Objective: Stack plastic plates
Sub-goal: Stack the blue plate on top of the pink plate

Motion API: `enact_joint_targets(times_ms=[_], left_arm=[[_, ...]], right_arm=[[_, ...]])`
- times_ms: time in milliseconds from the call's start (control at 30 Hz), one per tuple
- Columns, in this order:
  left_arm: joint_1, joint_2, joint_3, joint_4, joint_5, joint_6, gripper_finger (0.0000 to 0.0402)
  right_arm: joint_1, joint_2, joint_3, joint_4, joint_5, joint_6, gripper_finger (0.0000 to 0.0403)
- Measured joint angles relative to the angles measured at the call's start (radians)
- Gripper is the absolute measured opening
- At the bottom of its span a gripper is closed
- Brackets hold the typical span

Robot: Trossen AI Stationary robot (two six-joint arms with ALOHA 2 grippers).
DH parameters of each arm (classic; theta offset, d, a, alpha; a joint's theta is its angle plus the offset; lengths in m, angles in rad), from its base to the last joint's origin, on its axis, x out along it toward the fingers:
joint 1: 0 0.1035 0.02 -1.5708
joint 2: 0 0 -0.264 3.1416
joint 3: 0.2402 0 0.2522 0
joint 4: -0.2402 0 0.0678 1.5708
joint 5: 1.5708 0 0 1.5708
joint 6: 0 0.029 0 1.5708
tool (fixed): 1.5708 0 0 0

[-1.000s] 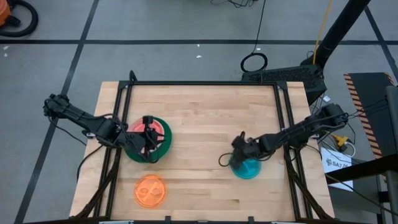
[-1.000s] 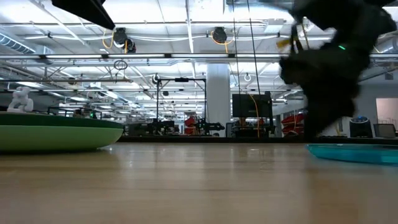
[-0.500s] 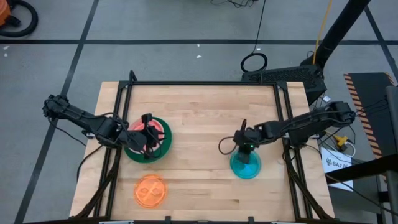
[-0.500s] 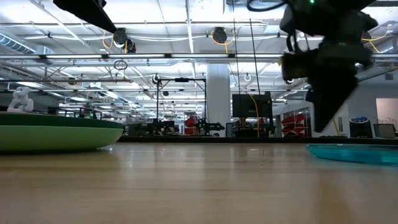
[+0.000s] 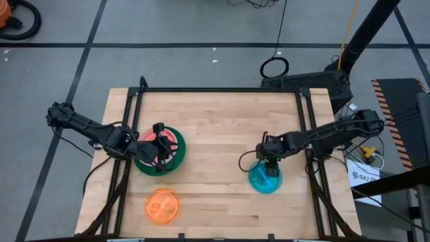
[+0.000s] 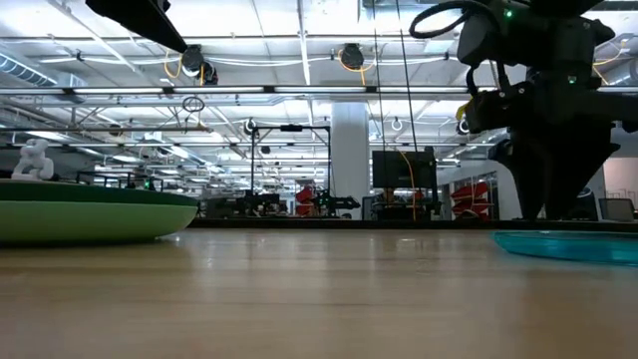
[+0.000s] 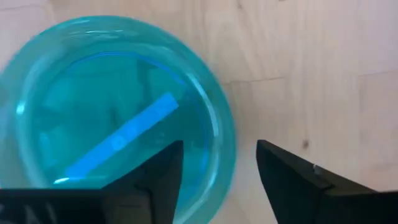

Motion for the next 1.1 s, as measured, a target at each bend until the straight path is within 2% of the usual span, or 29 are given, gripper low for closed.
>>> enact_joint_targets(times_ms=[200,500,800,1100], left_arm=[[0.000,0.000,0.000,-0.001,0.000,-0.001,0.0083],[0.000,0.000,0.000,-0.002,0.000,0.005,0.0083],[0.000,0.000,0.000,-0.003,0.000,0.007,0.0083],[0.000,0.000,0.000,-0.004,0.001,0.007,0.0083]], right_arm=[[-0.020,0.000,-0.006,-0.001,0.038,0.005,0.0193],[-0.053,0.010,-0.007,-0.012,0.009,0.018,0.0172],[-0.059,0.049,-0.008,-0.002,0.008,0.001,0.0171],[-0.058,0.111,-0.008,0.070,-0.042,-0.026,0.0171]])
